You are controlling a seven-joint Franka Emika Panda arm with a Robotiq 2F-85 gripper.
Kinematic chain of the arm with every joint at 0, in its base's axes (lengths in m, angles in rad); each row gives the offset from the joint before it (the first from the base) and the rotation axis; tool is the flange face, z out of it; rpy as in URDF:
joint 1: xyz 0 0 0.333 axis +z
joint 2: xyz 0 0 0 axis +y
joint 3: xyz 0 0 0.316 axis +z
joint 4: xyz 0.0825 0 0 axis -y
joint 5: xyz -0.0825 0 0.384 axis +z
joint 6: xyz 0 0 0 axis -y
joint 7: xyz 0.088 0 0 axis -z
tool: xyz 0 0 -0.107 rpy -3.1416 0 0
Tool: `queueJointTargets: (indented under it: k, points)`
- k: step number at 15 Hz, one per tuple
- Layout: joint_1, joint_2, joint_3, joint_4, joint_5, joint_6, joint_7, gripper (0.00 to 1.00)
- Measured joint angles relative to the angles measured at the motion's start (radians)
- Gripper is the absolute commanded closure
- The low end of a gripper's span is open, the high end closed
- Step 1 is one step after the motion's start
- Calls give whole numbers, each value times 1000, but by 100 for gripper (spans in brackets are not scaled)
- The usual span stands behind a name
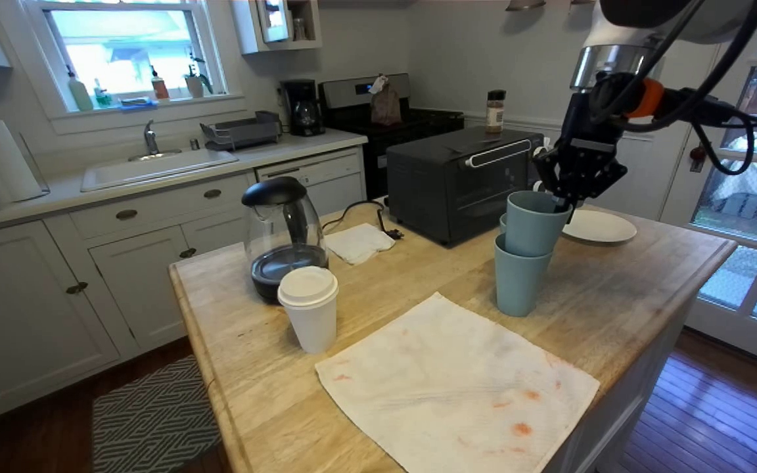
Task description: Stack the light blue cups on top of each other in a clockwise stacking order starting with the one on the right
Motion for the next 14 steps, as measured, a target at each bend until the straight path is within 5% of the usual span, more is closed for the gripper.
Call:
queueJointTargets:
  k: [11, 14]
  points:
    - [5, 36, 0, 21, -42, 8, 59, 2]
    - [9, 43, 0, 21, -42, 10, 59, 0]
